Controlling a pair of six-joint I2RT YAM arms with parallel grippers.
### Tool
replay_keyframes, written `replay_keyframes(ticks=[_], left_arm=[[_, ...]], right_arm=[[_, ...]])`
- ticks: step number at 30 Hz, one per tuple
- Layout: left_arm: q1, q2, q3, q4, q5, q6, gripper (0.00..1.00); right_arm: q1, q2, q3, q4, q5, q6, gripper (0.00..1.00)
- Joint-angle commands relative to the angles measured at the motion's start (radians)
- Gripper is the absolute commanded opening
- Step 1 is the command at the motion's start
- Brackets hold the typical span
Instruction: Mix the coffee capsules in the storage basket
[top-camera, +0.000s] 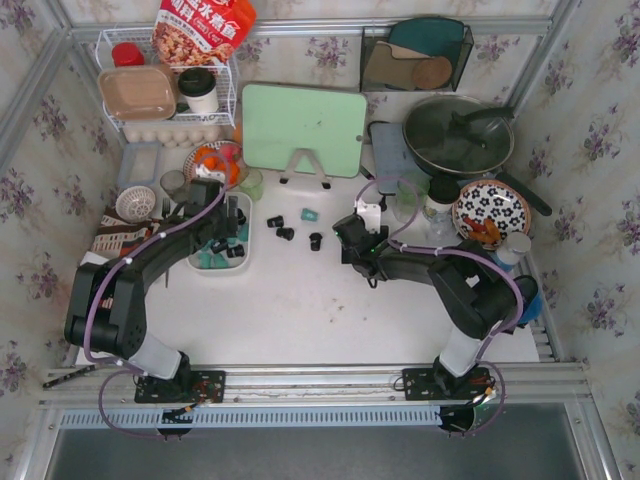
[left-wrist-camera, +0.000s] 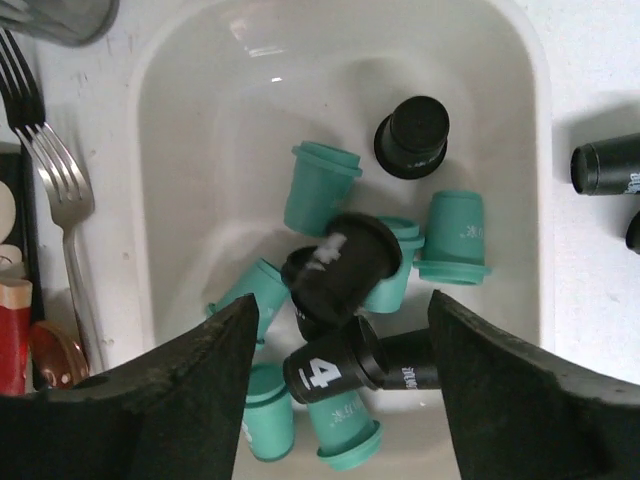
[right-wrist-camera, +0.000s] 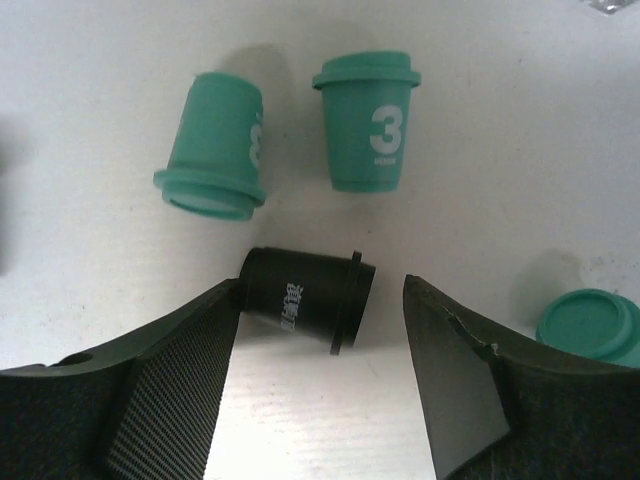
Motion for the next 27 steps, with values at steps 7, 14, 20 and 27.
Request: replay_keyframes(ticks=[7,14,20,27], left_arm=[[0.005,-0.049,-0.029,-0.005,0.032,-0.053,0.77],[-0.057,-0.232,-0.136,0.164,0.155,0.013,0.77],[-0.199,-0.26,-0.132,0.233,0.284,0.118,0.78],[-0.37,-0.22,-0.065,0.197,0.353,0.232,0.72]], right_arm=[[-0.013,0.042,0.015,0.064,0.03,-0.037,0.48],[-0.013,-0.031,-0.015,0.063,-0.014,-0.064,0.33],[-0.003,-0.269,-0.2,0.336,-0.195,-0.269,0.31],[0.015,-0.668,-0.597,0.877,-0.424,-0.612,0.3]])
